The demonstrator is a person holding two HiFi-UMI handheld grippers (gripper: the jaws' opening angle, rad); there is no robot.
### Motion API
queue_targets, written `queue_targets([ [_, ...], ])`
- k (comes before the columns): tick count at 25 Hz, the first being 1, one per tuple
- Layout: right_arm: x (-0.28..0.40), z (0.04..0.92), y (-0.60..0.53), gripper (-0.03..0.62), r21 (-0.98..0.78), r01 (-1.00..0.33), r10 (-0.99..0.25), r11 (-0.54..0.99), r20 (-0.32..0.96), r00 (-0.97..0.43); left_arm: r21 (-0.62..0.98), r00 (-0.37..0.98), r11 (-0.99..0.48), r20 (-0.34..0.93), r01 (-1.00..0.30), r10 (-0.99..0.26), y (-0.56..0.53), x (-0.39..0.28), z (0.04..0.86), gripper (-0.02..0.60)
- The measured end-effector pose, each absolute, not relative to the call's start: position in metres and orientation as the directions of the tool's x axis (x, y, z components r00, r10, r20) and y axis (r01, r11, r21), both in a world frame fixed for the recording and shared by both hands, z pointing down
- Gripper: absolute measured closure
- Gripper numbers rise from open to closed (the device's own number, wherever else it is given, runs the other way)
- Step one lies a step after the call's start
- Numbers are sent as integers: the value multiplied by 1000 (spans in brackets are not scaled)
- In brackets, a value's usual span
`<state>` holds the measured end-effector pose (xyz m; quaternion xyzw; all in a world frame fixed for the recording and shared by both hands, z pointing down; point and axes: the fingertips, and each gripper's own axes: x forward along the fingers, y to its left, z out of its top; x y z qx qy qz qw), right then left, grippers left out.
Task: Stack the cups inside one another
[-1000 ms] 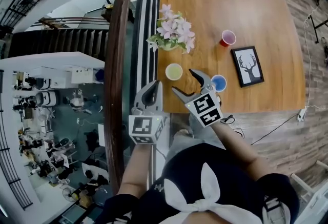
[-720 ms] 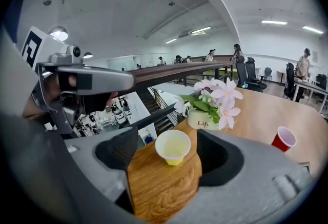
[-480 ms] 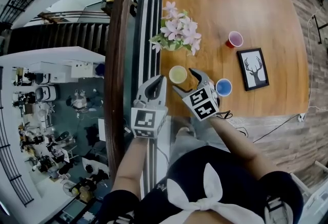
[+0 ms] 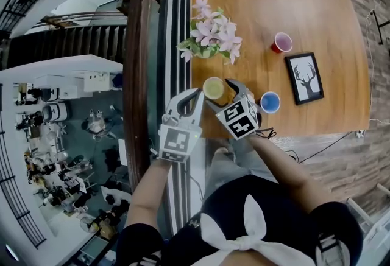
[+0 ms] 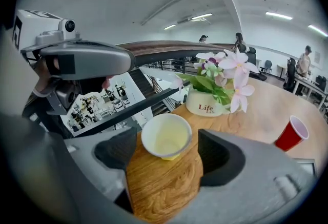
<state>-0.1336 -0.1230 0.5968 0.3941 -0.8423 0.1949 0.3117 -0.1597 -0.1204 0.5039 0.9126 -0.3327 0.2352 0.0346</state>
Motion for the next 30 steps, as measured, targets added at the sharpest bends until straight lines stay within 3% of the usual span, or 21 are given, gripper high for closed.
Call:
queue_targets([
  [8,-141,605,-127,224,-62,-780,-535,622,694,-482,20,694,-762,426,-648,-580,-131,-161,500,563],
  [15,-141,609,-127,263,-31,-782,-537,623,709,-456,68,683,-731,423,-679,-595,-140,-169,498,564],
  [30,-128,570,-121,264,-10,-791,-594,612,654,-467,49,679,-736,433,-675,-593,-137,-167,511,564],
])
